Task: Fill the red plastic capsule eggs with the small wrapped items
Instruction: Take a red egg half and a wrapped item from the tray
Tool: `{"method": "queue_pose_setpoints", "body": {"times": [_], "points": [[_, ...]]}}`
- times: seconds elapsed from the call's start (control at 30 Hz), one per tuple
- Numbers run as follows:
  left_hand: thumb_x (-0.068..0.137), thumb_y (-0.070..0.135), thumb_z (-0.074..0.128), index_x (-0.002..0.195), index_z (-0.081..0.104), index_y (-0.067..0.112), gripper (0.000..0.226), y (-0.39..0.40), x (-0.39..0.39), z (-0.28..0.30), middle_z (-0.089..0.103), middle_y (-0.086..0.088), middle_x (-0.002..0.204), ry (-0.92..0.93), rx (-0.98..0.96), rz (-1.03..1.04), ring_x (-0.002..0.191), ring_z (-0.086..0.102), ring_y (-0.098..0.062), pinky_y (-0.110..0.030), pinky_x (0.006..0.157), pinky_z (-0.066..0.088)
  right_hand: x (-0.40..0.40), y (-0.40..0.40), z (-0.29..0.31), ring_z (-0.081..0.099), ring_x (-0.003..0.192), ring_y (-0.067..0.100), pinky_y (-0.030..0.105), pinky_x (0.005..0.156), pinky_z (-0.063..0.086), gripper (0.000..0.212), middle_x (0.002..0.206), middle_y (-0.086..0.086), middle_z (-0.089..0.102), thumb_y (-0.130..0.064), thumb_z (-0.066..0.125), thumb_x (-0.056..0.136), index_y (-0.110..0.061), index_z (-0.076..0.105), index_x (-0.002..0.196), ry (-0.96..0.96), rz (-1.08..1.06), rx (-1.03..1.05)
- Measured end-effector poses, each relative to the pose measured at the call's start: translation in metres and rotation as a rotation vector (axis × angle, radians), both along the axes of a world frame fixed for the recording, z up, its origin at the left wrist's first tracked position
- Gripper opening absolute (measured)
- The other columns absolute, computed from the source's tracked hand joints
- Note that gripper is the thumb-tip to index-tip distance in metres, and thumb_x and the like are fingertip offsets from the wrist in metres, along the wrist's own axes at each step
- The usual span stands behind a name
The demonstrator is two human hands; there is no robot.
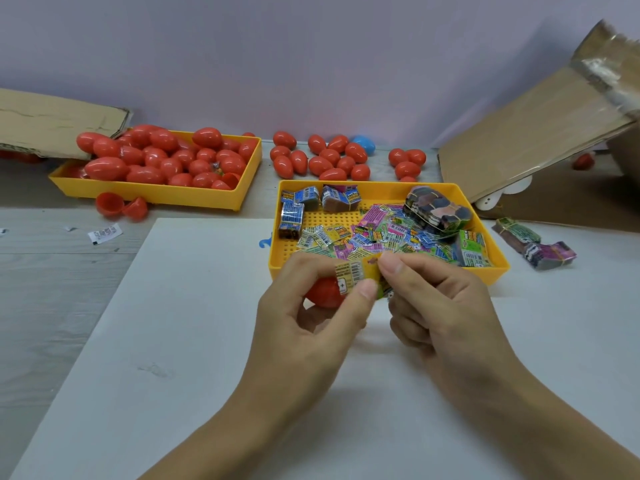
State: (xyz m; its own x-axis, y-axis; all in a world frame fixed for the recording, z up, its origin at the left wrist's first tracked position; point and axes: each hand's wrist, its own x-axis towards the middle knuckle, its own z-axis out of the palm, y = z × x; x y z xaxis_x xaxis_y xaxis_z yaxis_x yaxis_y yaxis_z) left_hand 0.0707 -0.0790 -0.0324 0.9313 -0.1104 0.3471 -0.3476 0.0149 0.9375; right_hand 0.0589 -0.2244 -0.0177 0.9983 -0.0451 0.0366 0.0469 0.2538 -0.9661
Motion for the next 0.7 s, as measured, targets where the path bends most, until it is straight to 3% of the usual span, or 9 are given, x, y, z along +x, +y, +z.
{"method": "queue_pose_setpoints", "body": {"times": [0.07,0.13,0.3,0.4,0.5,0.6,0.7], "points": [[0.086,0.017,0.068,0.092,0.069,0.000,0.018,0.0006,0.0017,-0.0012,0.058,-0.016,0.095,0.017,-0.035,-0.009,0.073,0.062,-0.038,-0.020,0.061,0.055,-0.0006,0.0018,0.0015,0.017,0.040,0.009,0.015,0.039,0.019,0.018,0.045,-0.009,0.026,-0.035,0.073,0.078,-0.018,0.077,0.079,-0.004,-0.041,-0.042],[0.086,0.014,0.064,0.090,0.071,0.003,0.013,0.0013,0.0024,-0.0007,0.060,-0.012,0.094,0.036,-0.070,-0.008,0.072,0.063,-0.034,-0.021,0.062,0.056,-0.0010,0.0030,0.0031,0.020,0.039,0.008,0.016,0.037,0.022,0.022,0.043,-0.012,0.031,-0.035,0.070,0.077,-0.016,0.079,0.085,-0.021,-0.098,-0.078],[0.090,0.021,0.061,0.089,0.075,0.019,0.013,0.0014,0.0004,0.0021,0.061,-0.001,0.090,0.041,-0.060,0.021,0.068,0.067,-0.021,-0.027,0.059,0.057,-0.0030,0.0052,0.0080,0.054,0.043,-0.002,0.004,0.046,0.040,0.020,0.047,-0.016,0.056,-0.018,0.065,0.082,-0.007,0.074,0.096,-0.171,-0.190,-0.148],[0.093,0.022,0.060,0.102,0.077,0.022,0.019,0.0018,-0.0005,0.0026,0.062,-0.002,0.093,0.021,-0.058,0.082,0.065,0.067,-0.019,-0.029,0.056,0.057,-0.0018,0.0021,0.0052,0.046,0.040,0.001,0.005,0.046,0.038,0.018,0.046,-0.012,0.049,-0.021,0.069,0.079,-0.010,0.077,0.092,-0.163,-0.243,-0.171],[0.092,0.024,0.062,0.099,0.076,0.021,0.016,0.0031,-0.0003,0.0019,0.063,-0.002,0.091,0.014,-0.040,0.094,0.060,0.068,-0.020,-0.038,0.054,0.056,-0.0013,0.0006,0.0035,0.037,0.042,0.003,0.009,0.047,0.033,0.020,0.048,-0.008,0.042,-0.028,0.071,0.076,-0.013,0.079,0.087,-0.122,-0.268,-0.210],[0.087,0.036,0.071,0.099,0.074,0.023,0.019,0.0030,0.0000,0.0011,0.064,-0.002,0.092,0.045,-0.065,0.062,0.060,0.068,-0.021,-0.025,0.057,0.056,-0.0022,0.0021,0.0039,0.041,0.040,0.001,0.007,0.045,0.034,0.025,0.046,-0.012,0.045,-0.026,0.069,0.077,-0.006,0.076,0.090,-0.117,-0.205,-0.177],[0.079,0.041,0.077,0.102,0.075,0.027,0.027,0.0017,0.0016,-0.0001,0.064,-0.003,0.095,0.115,-0.108,0.061,0.062,0.067,-0.020,-0.019,0.059,0.055,-0.0036,0.0027,0.0044,0.028,0.039,0.004,0.015,0.040,0.027,0.027,0.044,-0.011,0.041,-0.033,0.071,0.074,-0.009,0.077,0.084,-0.086,-0.155,-0.139]]}}
